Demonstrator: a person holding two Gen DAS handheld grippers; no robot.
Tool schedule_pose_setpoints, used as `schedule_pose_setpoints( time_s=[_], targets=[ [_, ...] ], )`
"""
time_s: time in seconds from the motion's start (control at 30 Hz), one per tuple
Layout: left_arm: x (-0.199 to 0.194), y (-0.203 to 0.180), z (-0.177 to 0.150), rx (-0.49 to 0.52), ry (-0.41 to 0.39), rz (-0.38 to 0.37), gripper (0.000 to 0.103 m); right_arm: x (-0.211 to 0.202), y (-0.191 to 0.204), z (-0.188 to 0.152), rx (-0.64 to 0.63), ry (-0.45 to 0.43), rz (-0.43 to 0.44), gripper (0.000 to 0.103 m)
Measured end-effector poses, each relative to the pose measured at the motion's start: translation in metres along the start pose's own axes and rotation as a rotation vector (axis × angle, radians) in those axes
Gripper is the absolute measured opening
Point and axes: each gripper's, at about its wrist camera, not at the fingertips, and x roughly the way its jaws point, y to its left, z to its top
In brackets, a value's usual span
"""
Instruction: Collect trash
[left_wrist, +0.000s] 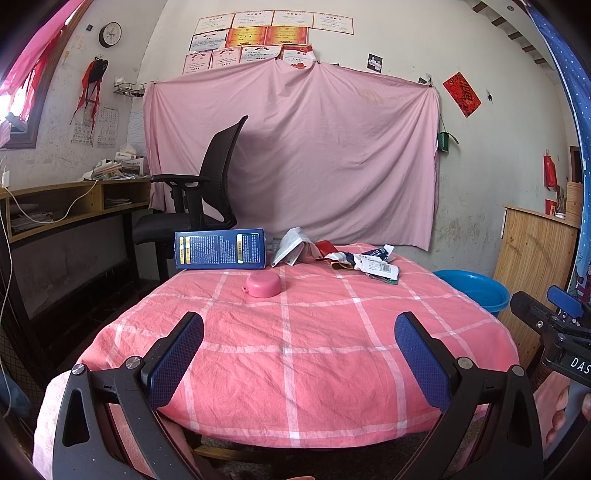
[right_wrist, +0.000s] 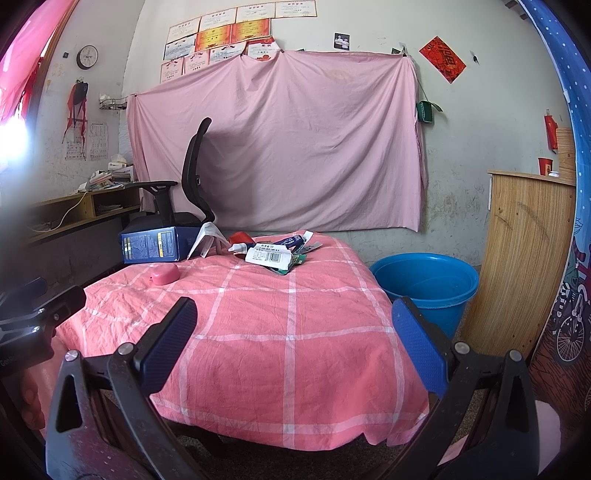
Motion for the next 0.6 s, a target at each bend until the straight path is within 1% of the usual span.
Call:
schedule_pose_setpoints(
  time_s=[0.6],
  targets=[
    [-0.0001, 0.0003, -0.0011, 0.0, 0.0, -0.002, 0.101, -0.0007, 0.0009, 0.0002, 0.001, -0.002, 0.0, 0.103]
  ],
)
